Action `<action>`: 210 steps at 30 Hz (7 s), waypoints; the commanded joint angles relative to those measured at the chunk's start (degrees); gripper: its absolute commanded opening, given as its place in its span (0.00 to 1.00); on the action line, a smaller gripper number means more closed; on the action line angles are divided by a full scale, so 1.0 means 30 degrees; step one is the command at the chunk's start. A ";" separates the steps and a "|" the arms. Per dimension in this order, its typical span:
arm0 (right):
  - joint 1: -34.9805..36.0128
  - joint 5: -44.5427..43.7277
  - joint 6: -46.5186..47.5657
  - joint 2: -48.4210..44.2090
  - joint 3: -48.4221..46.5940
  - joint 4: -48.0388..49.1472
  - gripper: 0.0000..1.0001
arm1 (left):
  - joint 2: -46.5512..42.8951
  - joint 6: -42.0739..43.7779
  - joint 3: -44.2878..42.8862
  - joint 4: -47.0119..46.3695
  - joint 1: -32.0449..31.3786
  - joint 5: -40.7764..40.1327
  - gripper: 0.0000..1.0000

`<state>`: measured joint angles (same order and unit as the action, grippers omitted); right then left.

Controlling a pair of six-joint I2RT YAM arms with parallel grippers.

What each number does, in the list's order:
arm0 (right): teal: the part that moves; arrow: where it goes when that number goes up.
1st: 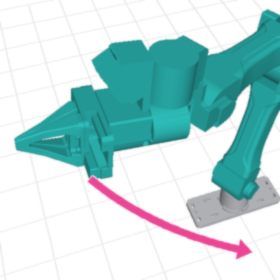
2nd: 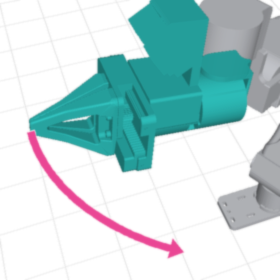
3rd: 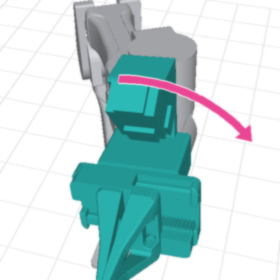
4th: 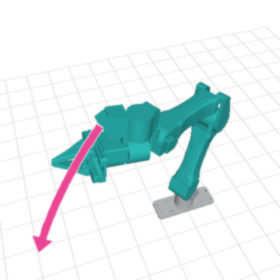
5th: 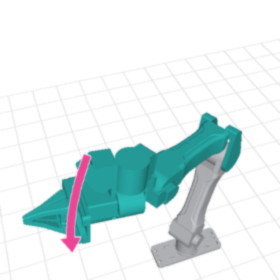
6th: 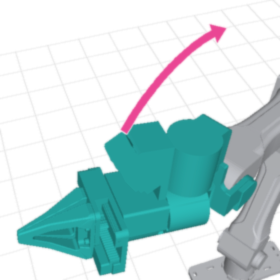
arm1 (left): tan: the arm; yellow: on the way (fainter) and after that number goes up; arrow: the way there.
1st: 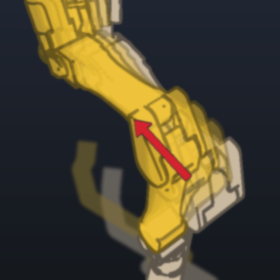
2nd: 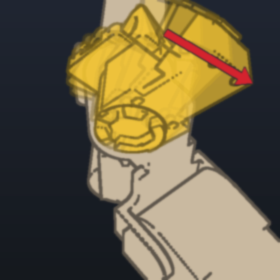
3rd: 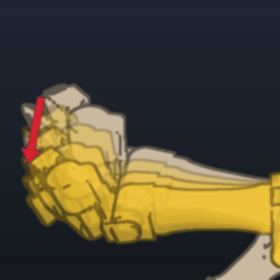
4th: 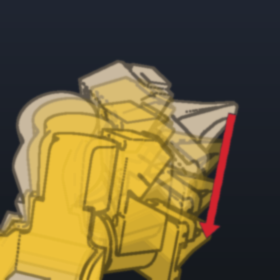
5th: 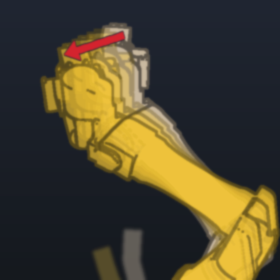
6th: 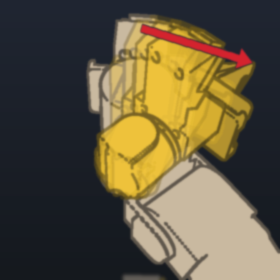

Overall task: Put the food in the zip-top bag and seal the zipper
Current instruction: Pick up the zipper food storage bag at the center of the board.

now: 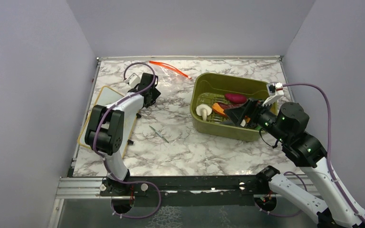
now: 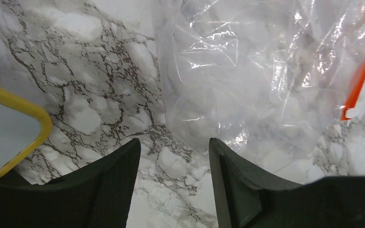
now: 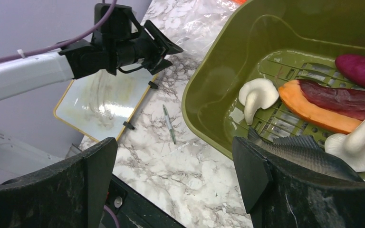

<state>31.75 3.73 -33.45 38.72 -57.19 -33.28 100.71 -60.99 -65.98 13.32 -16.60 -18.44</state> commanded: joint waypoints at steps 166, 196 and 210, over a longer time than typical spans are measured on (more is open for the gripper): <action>-0.0094 1.6323 -0.7178 0.9031 0.5431 1.9483 0.39 | -2.0343 1.3032 0.2522 0.3158 -0.1351 2.5547 0.00; -0.0095 1.6480 -0.5978 1.0644 0.5970 1.9680 0.26 | -2.0791 1.3203 0.3125 0.2631 -0.1417 2.5081 0.00; -0.0094 1.4179 -0.2397 0.7260 0.5452 1.4203 0.02 | -2.1437 1.3090 0.4349 0.2873 -0.1426 2.0856 0.50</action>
<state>31.75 50.57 -47.99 66.02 -39.79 18.39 37.30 -22.02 -54.52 22.24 -20.75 52.97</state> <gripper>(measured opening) 0.021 0.398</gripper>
